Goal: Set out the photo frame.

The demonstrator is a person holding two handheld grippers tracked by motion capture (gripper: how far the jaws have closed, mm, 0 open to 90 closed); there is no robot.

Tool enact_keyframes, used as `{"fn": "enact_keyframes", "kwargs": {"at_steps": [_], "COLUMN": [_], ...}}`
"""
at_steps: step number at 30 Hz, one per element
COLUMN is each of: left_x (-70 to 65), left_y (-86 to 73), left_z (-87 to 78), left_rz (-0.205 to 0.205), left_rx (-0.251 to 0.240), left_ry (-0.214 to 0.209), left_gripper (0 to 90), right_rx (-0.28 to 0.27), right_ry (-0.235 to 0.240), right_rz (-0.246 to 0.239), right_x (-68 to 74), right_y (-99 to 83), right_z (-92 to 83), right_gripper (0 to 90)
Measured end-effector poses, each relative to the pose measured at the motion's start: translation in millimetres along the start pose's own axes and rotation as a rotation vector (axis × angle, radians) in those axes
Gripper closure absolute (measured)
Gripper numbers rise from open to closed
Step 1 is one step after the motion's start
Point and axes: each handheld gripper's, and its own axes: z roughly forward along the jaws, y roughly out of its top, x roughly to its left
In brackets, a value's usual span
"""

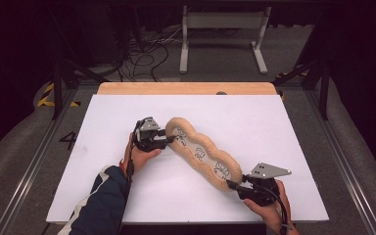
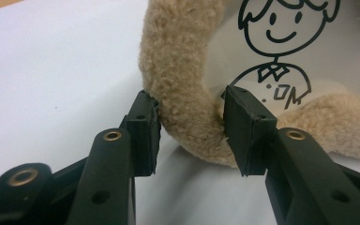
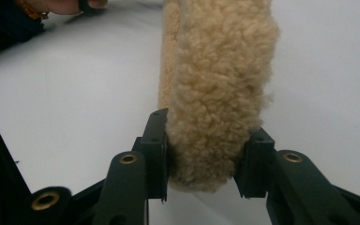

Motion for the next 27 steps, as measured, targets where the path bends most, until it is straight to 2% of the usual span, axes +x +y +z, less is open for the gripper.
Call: {"fn": "enact_keyframes", "kwargs": {"at_steps": [7,10,13,14,15,16,19,20,22,25,27], "left_x": [-6.9,-9.9,-12.1,-15.6,-15.6,-18.6,-19.1,-20.4,-22.1,-22.5,-21.7], "left_y": [-10.3,-17.1,-20.5,-24.8,-24.8,-28.9,-32.5,-34.9,-38.4,-40.9,-41.6], "left_z": [-17.2,-24.2,-28.9,-33.7,-33.7,-39.0,-44.0,-46.7,-50.2,-52.8,-54.6], "left_rz": [-0.009,-0.033,-0.036,-0.060,-0.060,-0.076,-0.075,-0.091,-0.097,-0.097,-0.066], "left_rx": [0.010,0.007,0.012,0.006,0.006,0.006,0.004,0.006,-0.001,-0.003,0.001], "left_ry": [0.024,0.034,0.039,0.045,0.045,0.048,0.041,0.037,0.042,0.036,0.024], "left_gripper": [56.6,56.0,56.0,56.1,56.0,55.9,55.9,55.9,55.7,55.1,54.6], "right_rx": [-0.001,-0.005,-0.007,-0.008,-0.010,-0.011,-0.012,-0.014,-0.015,-0.014,-0.013], "right_ry": [0.000,-0.008,-0.014,-0.017,-0.019,-0.020,-0.022,-0.023,-0.025,-0.035,-0.036], "right_rz": [0.004,0.001,-0.002,0.001,0.005,0.008,0.010,0.011,0.013,0.004,0.002], "right_x": [-7.3,-8.3,-10.1,-10.8,-11.7,-13.1,-14.7,-15.5,-17.3,-19.3,-19.8], "right_y": [0.7,2.3,3.8,4.1,4.5,5.0,5.7,6.2,7.6,10.0,10.6], "right_z": [1.7,3.1,4.6,5.2,5.9,6.7,7.9,8.6,10.3,12.7,13.2], "right_gripper": [62.0,62.4,62.8,62.9,62.9,63.0,63.2,63.3,63.5,63.7,63.7]}}
